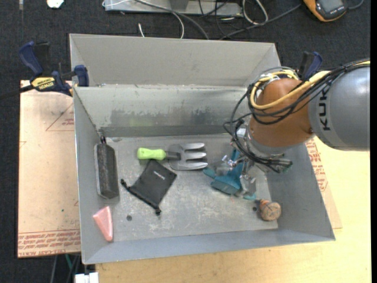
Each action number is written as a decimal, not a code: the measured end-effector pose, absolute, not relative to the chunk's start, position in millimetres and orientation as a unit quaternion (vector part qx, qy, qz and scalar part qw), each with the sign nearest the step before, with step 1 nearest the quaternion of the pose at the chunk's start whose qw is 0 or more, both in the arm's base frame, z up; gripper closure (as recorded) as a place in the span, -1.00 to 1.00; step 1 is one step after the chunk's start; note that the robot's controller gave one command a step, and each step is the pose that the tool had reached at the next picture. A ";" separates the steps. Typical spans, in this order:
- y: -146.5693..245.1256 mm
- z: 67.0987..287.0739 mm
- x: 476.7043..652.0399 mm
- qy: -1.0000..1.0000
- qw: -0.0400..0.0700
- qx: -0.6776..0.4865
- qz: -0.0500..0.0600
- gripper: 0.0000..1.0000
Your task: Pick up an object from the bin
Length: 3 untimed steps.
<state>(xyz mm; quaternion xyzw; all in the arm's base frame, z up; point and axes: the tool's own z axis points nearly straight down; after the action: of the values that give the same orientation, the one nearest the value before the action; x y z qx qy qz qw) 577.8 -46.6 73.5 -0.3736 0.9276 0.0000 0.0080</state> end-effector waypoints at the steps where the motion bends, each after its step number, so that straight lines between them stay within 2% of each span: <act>1: -49.3 72.6 582.4 0.925 0.009 -0.379 -0.001 1.00; 2: -50.8 80.6 584.4 0.927 0.009 -0.375 0.000 1.00; 3: -49.2 83.0 594.8 0.928 0.008 -0.372 0.001 1.00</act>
Offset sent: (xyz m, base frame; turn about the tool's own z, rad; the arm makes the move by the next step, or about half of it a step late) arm 0.0067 -0.0058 0.0087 -0.0063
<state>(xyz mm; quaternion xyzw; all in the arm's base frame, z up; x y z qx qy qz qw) 594.8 -49.2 83.0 -0.3720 0.9282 0.0006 0.0079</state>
